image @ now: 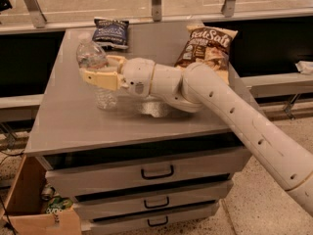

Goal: Place water bottle upright

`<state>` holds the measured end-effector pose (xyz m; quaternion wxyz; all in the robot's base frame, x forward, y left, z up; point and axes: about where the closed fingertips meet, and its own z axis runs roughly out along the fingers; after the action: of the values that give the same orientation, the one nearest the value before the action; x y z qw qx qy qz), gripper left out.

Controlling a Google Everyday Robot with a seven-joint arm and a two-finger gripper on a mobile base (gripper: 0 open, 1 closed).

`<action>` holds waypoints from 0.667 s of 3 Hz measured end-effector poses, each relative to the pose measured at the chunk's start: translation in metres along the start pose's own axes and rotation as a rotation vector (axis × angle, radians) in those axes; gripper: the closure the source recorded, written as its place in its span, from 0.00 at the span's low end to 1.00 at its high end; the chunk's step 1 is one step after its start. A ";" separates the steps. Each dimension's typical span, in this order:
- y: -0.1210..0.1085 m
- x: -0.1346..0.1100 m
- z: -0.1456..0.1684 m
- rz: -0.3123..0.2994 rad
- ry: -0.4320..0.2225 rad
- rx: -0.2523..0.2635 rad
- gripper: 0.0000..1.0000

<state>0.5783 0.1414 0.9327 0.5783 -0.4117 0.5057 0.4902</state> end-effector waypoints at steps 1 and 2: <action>0.003 0.010 -0.005 0.021 -0.001 0.004 0.37; 0.003 0.009 -0.005 0.021 -0.001 0.005 0.14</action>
Offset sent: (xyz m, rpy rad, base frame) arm -0.0084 -0.0212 -0.0310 -0.0068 0.0560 -0.0310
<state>0.5741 0.1388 0.9228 0.5743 -0.4048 0.5109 0.4953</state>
